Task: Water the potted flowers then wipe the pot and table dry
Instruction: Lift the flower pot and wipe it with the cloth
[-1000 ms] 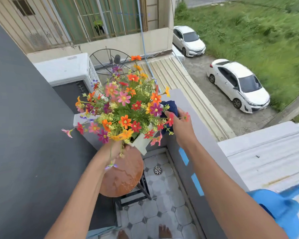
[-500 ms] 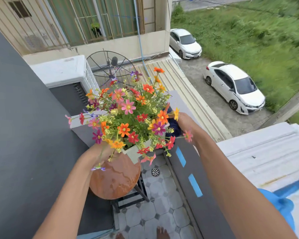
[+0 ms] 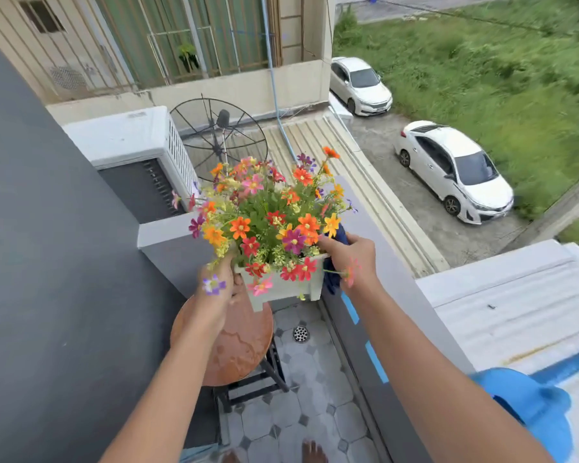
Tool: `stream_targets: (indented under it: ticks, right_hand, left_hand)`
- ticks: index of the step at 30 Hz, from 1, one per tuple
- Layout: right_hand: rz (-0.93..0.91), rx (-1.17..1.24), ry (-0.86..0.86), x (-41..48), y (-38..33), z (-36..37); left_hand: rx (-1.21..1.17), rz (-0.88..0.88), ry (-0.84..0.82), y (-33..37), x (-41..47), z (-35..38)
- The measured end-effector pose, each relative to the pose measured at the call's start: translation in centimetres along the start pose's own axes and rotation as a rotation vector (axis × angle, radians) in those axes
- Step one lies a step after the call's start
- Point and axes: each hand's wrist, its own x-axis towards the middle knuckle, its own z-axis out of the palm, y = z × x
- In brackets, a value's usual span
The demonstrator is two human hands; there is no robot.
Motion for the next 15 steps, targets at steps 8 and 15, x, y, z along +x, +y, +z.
stream_targets:
  ticks: [8,15]
  right_hand:
    - [-0.011,0.045,0.177,-2.2,1.6,2.0]
    - [-0.088,0.013,0.053,-5.9,2.5,2.7]
  left_hand:
    - [-0.082,0.021,-0.215,0.5,-4.0,5.8]
    - [-0.087,0.039,-0.215,0.0,-3.6,5.6]
